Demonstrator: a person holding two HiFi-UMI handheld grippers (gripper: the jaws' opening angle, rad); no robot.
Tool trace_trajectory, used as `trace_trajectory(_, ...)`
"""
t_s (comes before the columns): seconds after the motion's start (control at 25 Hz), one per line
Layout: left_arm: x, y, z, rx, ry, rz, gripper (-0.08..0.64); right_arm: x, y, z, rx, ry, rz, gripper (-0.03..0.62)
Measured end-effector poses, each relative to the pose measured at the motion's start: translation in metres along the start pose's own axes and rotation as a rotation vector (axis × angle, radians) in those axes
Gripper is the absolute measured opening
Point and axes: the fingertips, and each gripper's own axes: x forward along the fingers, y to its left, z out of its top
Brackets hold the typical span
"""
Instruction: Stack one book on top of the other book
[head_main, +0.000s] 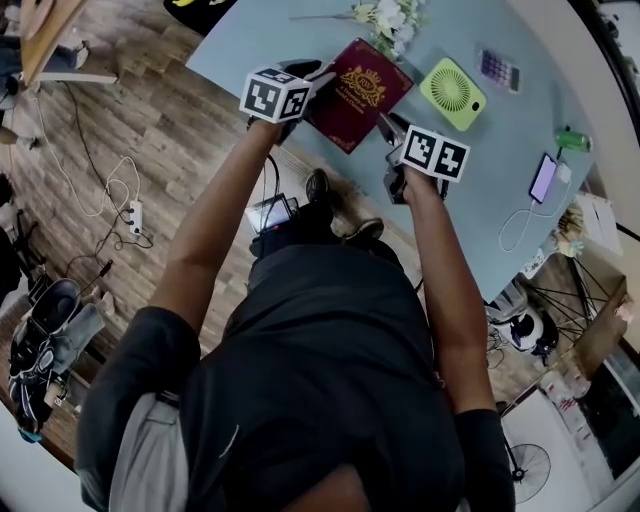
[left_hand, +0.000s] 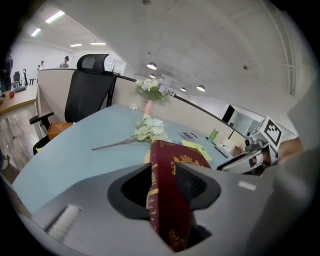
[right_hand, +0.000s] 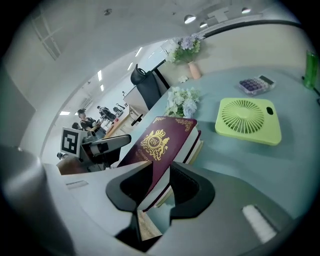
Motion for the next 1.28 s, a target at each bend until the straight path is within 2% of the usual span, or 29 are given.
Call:
trace_trajectory(0.24, -0.053, -0.015, 0.031, 0.031, -0.105, 0.016, 0.202, -0.049, 0.031, 0.03, -0.129, -0.112, 0.067, 0.084)
trace_trajectory(0.44, -0.104, -0.054, 0.064, 0.084, -0.203, 0.013, 0.202, -0.118, 0.065, 0.061, -0.255, -0.259, 0.142, 0.084)
trace_trajectory(0.56, -0.131, -0.089, 0.086, 0.14, -0.261, -0.001, 0.202, -0.167, 0.077, 0.079, -0.312, -0.358, 0.168, 0.084)
trace_trajectory(0.72, -0.16, -0.145, 0.111, 0.253, -0.321, -0.029, 0.202, -0.24, 0.087, 0.092, -0.383, -0.477, 0.189, 0.084)
trace_trajectory(0.88, -0.182, -0.202, 0.129, 0.363, -0.377, -0.054, 0.202, -0.315, 0.096, 0.094, -0.46, -0.573, 0.188, 0.084)
trace_trajectory(1.04, -0.202, -0.26, 0.139, 0.415, -0.426, -0.119, 0.202, -0.39, 0.102, 0.085, -0.545, -0.656, 0.188, 0.084)
trace_trajectory(1.16, -0.213, -0.294, 0.142, 0.479, -0.44, -0.125, 0.202, -0.436, 0.102, 0.074, -0.613, -0.702, 0.15, 0.083)
trace_trajectory(1.28, -0.226, -0.327, 0.143, 0.527, -0.459, -0.14, 0.202, -0.474, 0.097, 0.062, -0.641, -0.747, 0.102, 0.071)
